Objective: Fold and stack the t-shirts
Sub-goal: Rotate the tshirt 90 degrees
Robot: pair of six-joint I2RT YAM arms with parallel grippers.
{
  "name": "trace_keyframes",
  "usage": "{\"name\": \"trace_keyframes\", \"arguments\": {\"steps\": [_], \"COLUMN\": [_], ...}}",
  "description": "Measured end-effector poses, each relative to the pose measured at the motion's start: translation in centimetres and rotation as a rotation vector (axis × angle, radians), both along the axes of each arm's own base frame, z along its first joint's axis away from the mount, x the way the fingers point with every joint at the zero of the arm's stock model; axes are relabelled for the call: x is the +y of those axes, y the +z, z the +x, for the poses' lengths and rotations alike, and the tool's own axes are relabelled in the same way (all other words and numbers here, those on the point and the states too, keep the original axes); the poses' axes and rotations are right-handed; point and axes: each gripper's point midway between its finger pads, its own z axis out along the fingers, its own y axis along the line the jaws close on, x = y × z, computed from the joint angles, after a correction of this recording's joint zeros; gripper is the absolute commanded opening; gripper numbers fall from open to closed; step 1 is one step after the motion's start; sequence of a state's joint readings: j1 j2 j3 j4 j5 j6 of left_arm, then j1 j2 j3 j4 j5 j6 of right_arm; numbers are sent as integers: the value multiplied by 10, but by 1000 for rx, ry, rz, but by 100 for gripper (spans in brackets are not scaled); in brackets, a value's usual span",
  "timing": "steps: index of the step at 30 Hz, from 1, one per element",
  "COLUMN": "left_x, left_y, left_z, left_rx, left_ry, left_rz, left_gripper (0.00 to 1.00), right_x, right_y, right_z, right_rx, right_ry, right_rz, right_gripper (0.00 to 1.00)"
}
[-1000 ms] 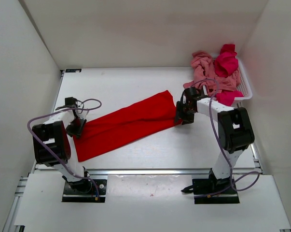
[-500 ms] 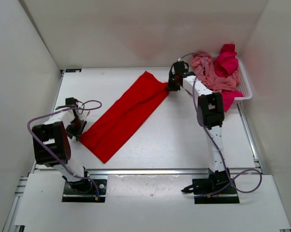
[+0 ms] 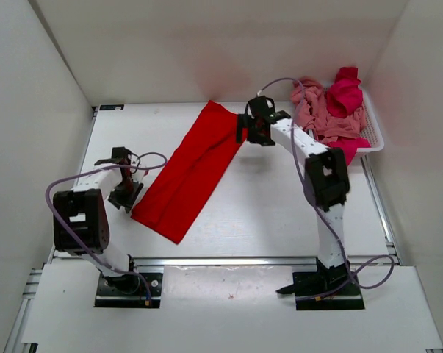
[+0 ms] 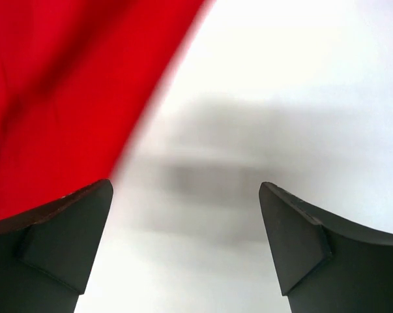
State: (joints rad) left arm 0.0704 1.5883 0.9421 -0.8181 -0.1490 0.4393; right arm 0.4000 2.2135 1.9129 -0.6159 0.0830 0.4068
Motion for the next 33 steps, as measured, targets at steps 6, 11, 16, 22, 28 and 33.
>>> {"name": "trace_keyframes", "arguments": {"steps": [6,11,16,22,28,33], "left_x": [-7,4,-7,-2,-4,-10], "left_y": [21,26,26,39,49,37], "left_z": [9,0,-11,-6,1,-8], "left_rx": [-147,-216,-262,-345,-419,-395], "left_ry": [40,146,166,226,210,198], "left_rz": [-57,-85,-117,-131,-137,-153], "left_gripper": [49,49,50,50,51,51], "right_x": [11,105,117,147,187,195], "right_y": [60,58,-10,-42,-34,-47], "right_z": [-147,-242,-241,-285,-342,-339], "right_rx": [-71,-29,217,391,413,397], "right_ry": [228,579,482,415,495,461], "right_rz": [-31,103,76,43,22,-28], "right_gripper": [86,76,80,78,74,70]}}
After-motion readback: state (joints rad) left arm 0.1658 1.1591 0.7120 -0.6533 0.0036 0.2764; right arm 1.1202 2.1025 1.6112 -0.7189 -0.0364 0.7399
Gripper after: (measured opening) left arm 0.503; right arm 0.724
